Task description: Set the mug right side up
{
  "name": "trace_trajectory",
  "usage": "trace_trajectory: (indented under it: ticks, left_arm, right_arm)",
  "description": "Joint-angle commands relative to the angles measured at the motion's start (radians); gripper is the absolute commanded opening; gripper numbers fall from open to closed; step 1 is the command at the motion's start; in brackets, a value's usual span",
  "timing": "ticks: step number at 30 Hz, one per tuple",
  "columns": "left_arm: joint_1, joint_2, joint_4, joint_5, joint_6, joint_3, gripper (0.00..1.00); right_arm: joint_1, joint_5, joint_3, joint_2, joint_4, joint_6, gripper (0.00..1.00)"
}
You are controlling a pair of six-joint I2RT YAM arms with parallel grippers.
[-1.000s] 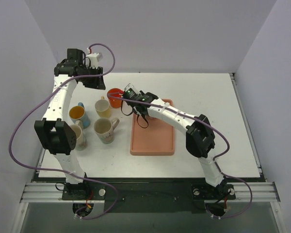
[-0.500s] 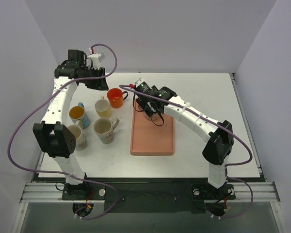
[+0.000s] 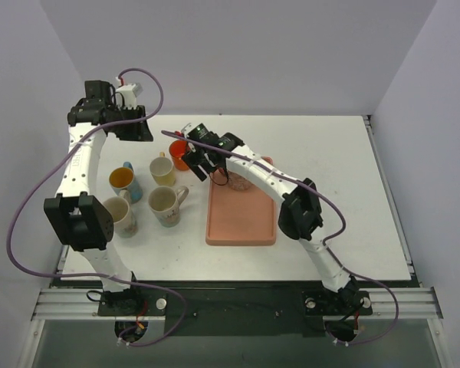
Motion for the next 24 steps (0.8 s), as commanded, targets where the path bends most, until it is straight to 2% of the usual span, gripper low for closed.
trace_trajectory:
  ticks: [1,4,10,14,16,18,21,24]
  left_arm:
    - [-0.004,-0.063,0.046,0.063,-0.015,-0.028,0.51]
    - [-0.004,-0.067,0.047,0.071,-0.015,-0.033,0.51]
    - [-0.004,-0.072,0.052,0.074,-0.008,-0.027,0.51]
    - [-0.004,-0.067,0.053,0.075,-0.011,-0.022,0.51]
    - [-0.004,-0.061,0.055,0.080,-0.014,-0.024,0.51]
    - [-0.004,-0.061,0.056,0.081,-0.014,-0.028,0.51]
    - [-0.004,-0.055,0.055,0.077,-0.015,-0.025,0.51]
    - [-0.004,-0.058,0.055,0.077,-0.014,-0.028,0.51]
  right_arm:
    - [-0.037,0.033,0.109,0.110,-0.102,-0.050,0.73]
    - [-0.045,0.091,0.157,0.147,-0.154,-0.055,0.73]
    - [-0.028,0.088,0.021,0.066,-0.190,-0.087,0.61]
    - [-0.016,0.141,-0.052,-0.008,-0.201,-0.098,0.60]
    - [-0.014,0.160,-0.023,-0.021,-0.228,-0.104,0.59]
    - [-0.008,0.119,0.032,-0.034,-0.253,-0.125,0.59]
    - [-0.008,0.018,0.080,-0.086,-0.237,-0.083,0.65]
    - [-0.054,0.045,0.076,-0.141,-0.167,-0.004,0.66]
